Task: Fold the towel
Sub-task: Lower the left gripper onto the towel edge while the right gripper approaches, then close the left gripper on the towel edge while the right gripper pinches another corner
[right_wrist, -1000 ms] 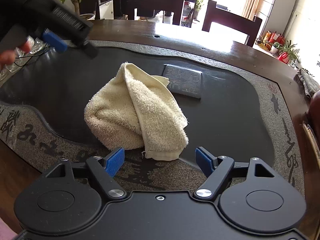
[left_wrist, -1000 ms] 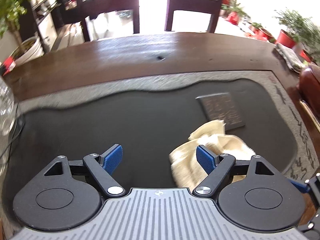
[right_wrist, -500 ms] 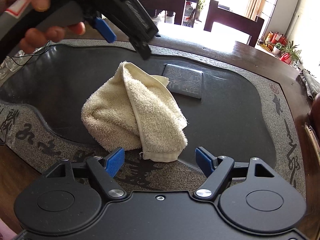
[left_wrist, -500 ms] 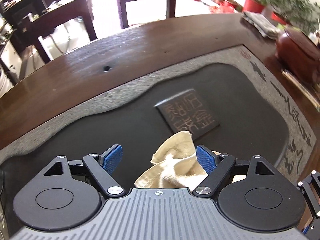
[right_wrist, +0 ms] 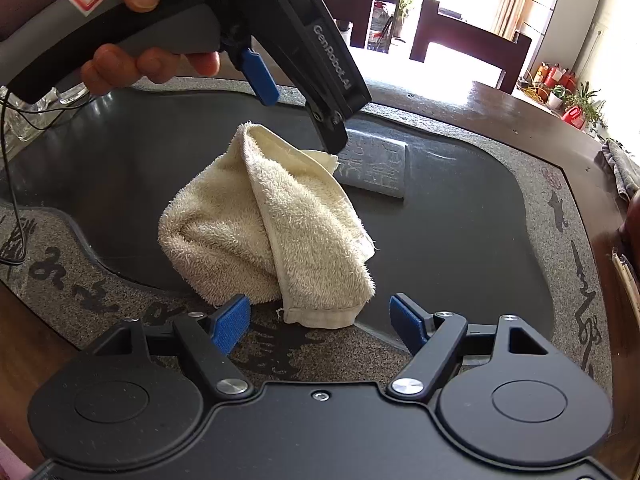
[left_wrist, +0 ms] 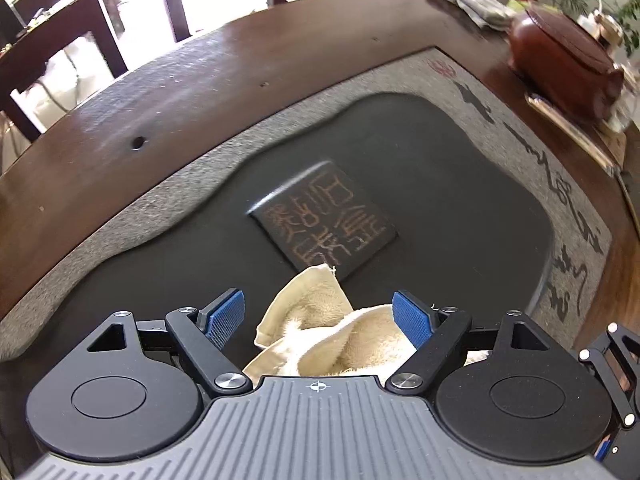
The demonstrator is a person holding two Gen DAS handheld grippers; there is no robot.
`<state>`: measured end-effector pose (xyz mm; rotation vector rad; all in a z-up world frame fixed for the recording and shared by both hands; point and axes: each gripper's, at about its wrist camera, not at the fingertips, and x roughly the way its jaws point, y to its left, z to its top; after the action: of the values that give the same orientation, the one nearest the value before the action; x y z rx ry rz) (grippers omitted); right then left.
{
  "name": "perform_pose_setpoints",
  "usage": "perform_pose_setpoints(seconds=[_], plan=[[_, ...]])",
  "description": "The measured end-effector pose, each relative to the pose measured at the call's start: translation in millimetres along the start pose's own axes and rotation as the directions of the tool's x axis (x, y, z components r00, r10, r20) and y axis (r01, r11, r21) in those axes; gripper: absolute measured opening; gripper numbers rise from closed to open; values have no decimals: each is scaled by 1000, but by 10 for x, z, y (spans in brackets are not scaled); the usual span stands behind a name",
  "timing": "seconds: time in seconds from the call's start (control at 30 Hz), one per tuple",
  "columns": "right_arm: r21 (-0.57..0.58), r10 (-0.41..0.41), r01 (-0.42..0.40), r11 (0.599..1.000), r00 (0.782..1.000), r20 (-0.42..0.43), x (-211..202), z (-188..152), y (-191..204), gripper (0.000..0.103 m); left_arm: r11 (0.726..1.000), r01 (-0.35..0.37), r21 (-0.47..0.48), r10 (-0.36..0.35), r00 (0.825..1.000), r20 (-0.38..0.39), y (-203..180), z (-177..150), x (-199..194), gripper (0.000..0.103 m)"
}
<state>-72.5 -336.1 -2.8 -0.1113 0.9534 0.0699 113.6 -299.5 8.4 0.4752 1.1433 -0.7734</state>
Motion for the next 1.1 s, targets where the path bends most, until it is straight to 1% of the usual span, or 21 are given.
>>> perform_pose_setpoints(seconds=[0.13, 0.27, 0.33, 0.5, 0.57, 0.67, 0.73, 0.77, 0.83, 0.87, 0.9, 0.97, 1.0, 1.03, 1.1], plan=[[0, 2, -2, 1000, 1000, -2, 8, 7, 2, 80, 997, 52, 52, -50, 998, -46, -40, 52, 104, 82], [0, 3, -3, 1000, 1000, -4, 24, 19, -3, 79, 995, 61, 85, -56, 996, -69, -62, 95, 184, 82], [3, 1, -1, 1000, 1000, -7, 35, 23, -9, 79, 992, 87, 97, -78, 993, -87, -64, 114, 222, 82], [14, -7, 7, 1000, 1000, -10, 60, 42, -41, 79, 984, 138, 111, -125, 985, -118, -54, 131, 241, 82], [21, -9, 10, 1000, 1000, -12, 62, 32, -42, 79, 982, 155, 106, -144, 984, -106, -35, 149, 209, 81], [21, -8, 9, 1000, 1000, -17, 70, 33, -31, 78, 980, 173, 95, -161, 980, -115, -13, 177, 206, 80], [20, -7, 8, 1000, 1000, -17, 75, 38, -27, 78, 982, 160, 98, -147, 981, -125, -12, 184, 234, 78], [22, -7, 8, 1000, 1000, -17, 76, 44, -27, 78, 983, 158, 97, -145, 981, -129, -11, 186, 246, 75], [22, -7, 7, 1000, 1000, -16, 81, 48, -26, 78, 983, 159, 89, -146, 979, -142, -4, 185, 282, 73], [22, -8, 9, 1000, 1000, -15, 82, 49, -27, 78, 983, 160, 89, -146, 979, -146, -5, 184, 294, 66], [23, -8, 8, 1000, 1000, -16, 88, 49, -30, 78, 983, 159, 94, -144, 978, -151, -13, 180, 305, 63], [25, -8, 8, 1000, 1000, -18, 98, 48, -37, 78, 985, 144, 96, -128, 979, -156, -21, 175, 325, 63], [27, -7, 8, 1000, 1000, -19, 104, 48, -41, 73, 985, 144, 96, -128, 979, -158, -23, 173, 332, 58], [28, -3, 4, 1000, 1000, -24, 113, 49, -44, 70, 985, 146, 95, -129, 979, -160, -25, 171, 339, 56], [37, 5, -4, 999, 999, -33, 131, 47, -56, 70, 984, 149, 94, -132, 977, -164, -29, 166, 354, 55]])
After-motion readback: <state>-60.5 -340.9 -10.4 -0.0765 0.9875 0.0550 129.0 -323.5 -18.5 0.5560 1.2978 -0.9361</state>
